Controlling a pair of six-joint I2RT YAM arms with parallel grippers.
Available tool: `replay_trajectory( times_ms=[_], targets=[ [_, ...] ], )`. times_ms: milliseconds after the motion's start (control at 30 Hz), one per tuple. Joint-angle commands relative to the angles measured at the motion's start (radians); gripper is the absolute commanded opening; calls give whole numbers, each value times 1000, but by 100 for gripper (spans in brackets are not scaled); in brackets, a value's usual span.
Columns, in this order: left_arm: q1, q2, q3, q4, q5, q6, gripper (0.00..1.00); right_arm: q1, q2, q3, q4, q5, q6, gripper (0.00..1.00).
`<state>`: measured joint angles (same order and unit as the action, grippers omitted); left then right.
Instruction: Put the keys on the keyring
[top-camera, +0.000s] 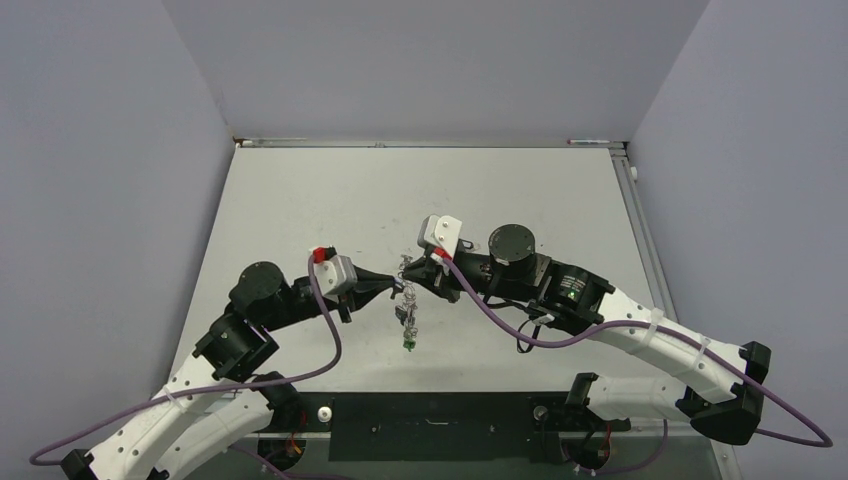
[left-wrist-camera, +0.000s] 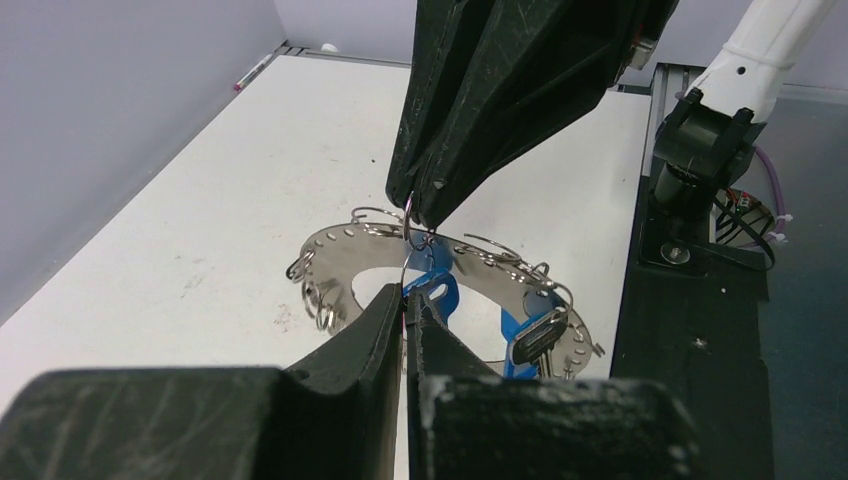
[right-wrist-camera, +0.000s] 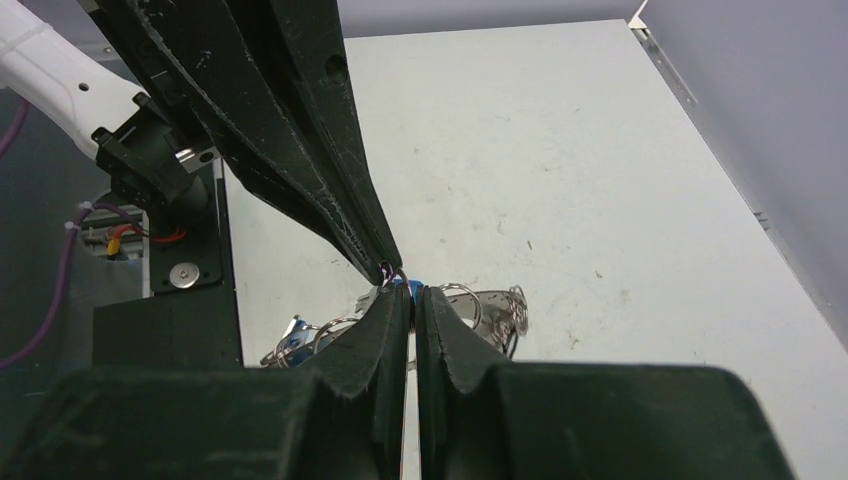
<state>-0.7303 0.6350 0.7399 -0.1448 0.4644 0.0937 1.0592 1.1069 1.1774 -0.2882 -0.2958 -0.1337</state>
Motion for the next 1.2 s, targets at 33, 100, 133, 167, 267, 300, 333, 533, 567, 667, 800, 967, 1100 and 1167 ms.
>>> replay_trajectory(
  times_ms=[33,100,133,167,267,300,333,533,567,667,800,967,1100,1167],
  targets=[
    [0,-26,9,-66,-4,45,0,-26,-48,27,172,35,3,5],
    [-1,-35,25,-88,-14,63,0,-27,-50,27,158,11,-2,5],
    [-1,-35,32,-94,-12,69,0,-27,-50,27,154,2,-4,5],
    [-1,-35,39,-104,-2,74,0,-28,-50,26,151,-5,-4,5],
    [-1,-25,56,-115,33,74,0,-27,-47,19,144,-20,-4,5],
    [-1,-21,60,-116,43,70,0,-27,-46,18,142,-27,-4,5],
    [-1,-15,63,-115,47,64,0,-28,-44,16,141,-32,-3,5],
    [-1,-10,69,-69,99,23,0,-27,-36,8,136,-37,-4,5],
    [-1,-10,72,-65,106,15,0,-27,-35,6,135,-39,-4,5],
    [-1,-5,79,-56,127,-10,0,-27,-32,0,132,-56,-5,5],
    [-1,7,93,-55,117,-40,0,-27,-27,-9,123,-74,-4,5],
    [-1,6,114,-54,105,-72,0,-28,-30,-21,114,-77,-3,5],
    [-1,5,136,-53,103,-87,0,-27,-30,-29,107,-72,-5,5],
    [0,6,146,-62,107,-88,0,-28,-32,-34,107,-66,-3,5]
  ],
)
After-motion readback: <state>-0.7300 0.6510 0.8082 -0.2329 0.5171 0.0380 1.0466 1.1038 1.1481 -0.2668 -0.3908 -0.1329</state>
